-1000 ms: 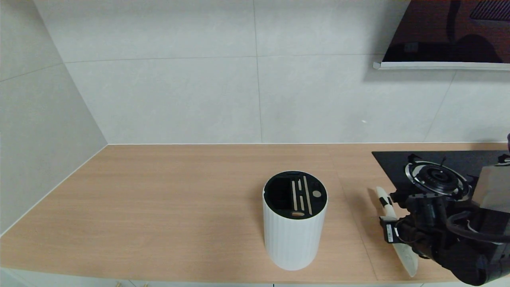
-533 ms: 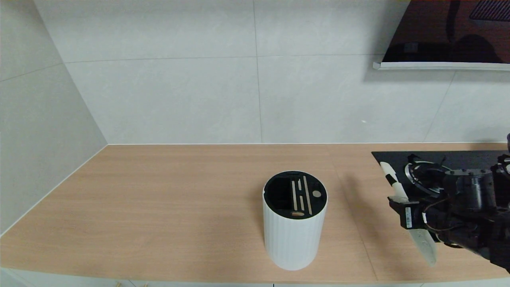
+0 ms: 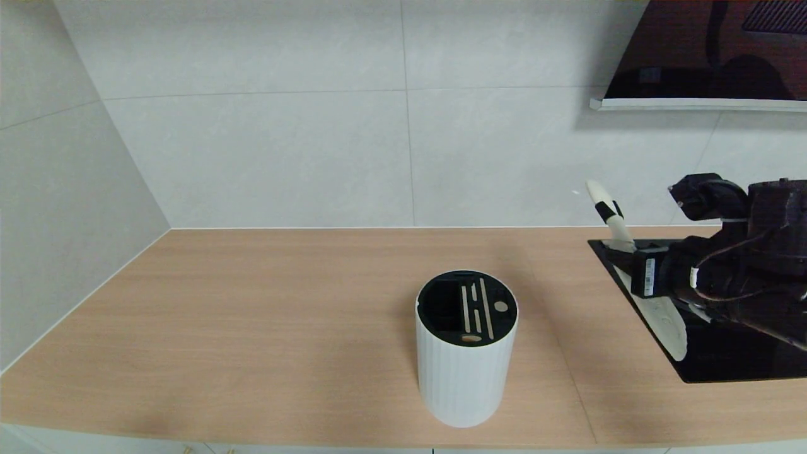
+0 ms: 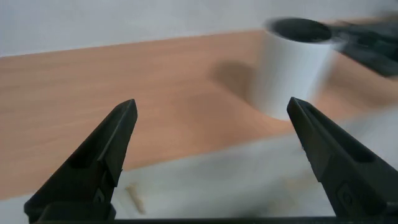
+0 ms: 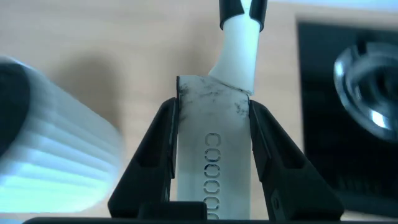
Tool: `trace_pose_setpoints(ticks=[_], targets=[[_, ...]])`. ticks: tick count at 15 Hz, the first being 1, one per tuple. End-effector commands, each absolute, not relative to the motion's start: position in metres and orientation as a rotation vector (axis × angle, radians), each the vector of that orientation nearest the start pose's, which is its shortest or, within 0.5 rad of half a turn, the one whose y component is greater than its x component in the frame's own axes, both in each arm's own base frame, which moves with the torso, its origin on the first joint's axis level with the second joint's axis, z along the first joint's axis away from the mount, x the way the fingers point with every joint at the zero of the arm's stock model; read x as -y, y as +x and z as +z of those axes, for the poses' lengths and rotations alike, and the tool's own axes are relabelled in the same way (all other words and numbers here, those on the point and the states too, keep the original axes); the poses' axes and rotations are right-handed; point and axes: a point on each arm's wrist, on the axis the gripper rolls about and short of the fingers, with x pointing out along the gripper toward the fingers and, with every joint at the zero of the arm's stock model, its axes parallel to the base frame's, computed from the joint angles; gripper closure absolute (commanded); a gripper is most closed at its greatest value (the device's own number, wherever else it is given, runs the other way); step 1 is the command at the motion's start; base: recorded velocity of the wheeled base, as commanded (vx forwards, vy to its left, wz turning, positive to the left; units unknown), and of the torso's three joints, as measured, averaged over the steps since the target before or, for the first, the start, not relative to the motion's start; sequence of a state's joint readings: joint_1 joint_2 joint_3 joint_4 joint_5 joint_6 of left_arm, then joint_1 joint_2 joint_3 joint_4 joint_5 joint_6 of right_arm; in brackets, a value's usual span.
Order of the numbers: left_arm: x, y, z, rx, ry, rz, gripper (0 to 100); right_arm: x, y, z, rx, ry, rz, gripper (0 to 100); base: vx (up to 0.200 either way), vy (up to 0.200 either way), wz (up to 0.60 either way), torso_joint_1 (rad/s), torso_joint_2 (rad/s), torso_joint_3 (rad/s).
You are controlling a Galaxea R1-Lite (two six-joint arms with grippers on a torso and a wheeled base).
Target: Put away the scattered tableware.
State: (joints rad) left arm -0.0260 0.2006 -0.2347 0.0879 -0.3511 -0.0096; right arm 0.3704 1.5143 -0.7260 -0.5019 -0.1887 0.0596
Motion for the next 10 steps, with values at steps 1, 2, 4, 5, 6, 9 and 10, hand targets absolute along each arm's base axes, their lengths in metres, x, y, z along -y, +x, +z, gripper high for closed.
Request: trace_pose_setpoints(ticks=[1, 2, 4, 5, 6, 9, 10], targets=[[0.011, 0.023, 0.19, -0.211, -0.062, -0.513, 0, -0.104, 0.238, 0.222, -0.206, -0.004, 0.232, 100, 0.0, 0.0, 0.0, 0.0, 0.0, 0.0], [0.014, 0.044, 0.21, -0.244, -0.071, -0.566, 0, -0.113, 0.238, 0.227, -0.193, -0.003, 0.265, 100, 0.0, 0.0, 0.0, 0.0, 0.0, 0.0], [0.023, 0.08, 0.237, -0.276, -0.098, -0.654, 0, -0.13, 0.239, 0.235, -0.166, 0.002, 0.318, 100, 0.0, 0.0, 0.0, 0.0, 0.0, 0.0], [0.033, 0.097, 0.244, -0.291, -0.115, -0.721, 0, -0.138, 0.234, 0.235, -0.169, -0.002, 0.353, 100, 0.0, 0.0, 0.0, 0.0, 0.0, 0.0], [0.044, 0.111, 0.248, -0.289, -0.123, -0.781, 0, -0.145, 0.226, 0.231, -0.18, -0.008, 0.385, 100, 0.0, 0.0, 0.0, 0.0, 0.0, 0.0], [0.056, 0.138, 0.243, -0.265, -0.137, -0.796, 0, -0.158, 0.203, 0.234, -0.17, 0.0, 0.474, 100, 0.0, 0.0, 0.0, 0.0, 0.0, 0.0], [0.057, 0.139, 0.242, -0.269, -0.143, -0.798, 0, -0.16, 0.201, 0.233, -0.173, 0.002, 0.485, 100, 0.0, 0.0, 0.0, 0.0, 0.0, 0.0]])
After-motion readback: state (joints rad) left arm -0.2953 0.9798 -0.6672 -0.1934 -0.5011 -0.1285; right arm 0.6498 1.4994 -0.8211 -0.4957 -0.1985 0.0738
